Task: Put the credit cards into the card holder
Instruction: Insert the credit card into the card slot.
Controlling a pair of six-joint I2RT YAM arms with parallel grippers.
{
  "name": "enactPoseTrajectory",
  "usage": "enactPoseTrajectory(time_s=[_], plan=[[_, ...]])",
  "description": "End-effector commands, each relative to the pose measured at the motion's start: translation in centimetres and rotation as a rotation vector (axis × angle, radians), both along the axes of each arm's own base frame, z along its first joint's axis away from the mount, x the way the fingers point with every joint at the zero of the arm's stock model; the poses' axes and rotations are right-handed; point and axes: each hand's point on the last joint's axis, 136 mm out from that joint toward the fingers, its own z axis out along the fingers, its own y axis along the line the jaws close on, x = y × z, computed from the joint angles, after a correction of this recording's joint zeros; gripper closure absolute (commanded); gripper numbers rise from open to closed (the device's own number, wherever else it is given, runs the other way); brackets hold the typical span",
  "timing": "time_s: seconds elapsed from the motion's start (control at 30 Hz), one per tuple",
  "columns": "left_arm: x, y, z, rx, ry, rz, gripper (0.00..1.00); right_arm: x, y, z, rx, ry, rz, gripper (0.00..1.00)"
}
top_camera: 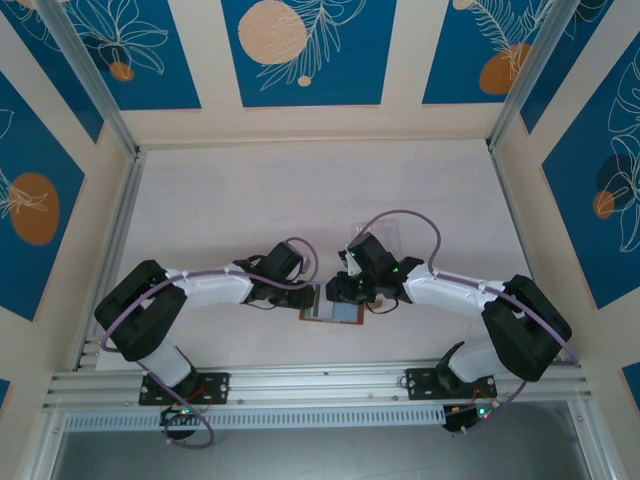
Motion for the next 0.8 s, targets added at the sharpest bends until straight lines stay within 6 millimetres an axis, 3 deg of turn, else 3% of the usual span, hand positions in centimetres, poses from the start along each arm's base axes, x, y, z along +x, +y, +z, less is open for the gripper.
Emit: enactPoseTrajectory(time_s=[0.0, 0.13, 0.3, 0.53, 0.77], plan=[[-3.2, 2.1, -4.2, 0.102, 0.125, -0.020, 0.68, -0.4, -1.7, -1.6, -0.131, 0.051, -0.013, 0.90], [-3.3, 2.3, -4.2, 0.105, 0.123, -0.018, 0.68, 0.0, -2.4, -3.0, -0.241, 0.061, -0.029, 1.00], [-3.4, 2.4, -4.3, 0.105, 0.126, -0.018, 0.68, -0.1, -2.4, -4.3, -0.306, 0.073, -0.022, 1.00], [-3.4, 2.4, -4.6, 0.108, 0.126, -0.022, 0.68, -0.1, -0.6, -4.9, -0.309, 0.078, 0.015, 1.00], [-3.5, 2.4, -4.9, 0.111, 0.133, -0.022, 0.69, 0.3, 2.0, -4.2, -0.249, 0.075, 0.038, 1.00]])
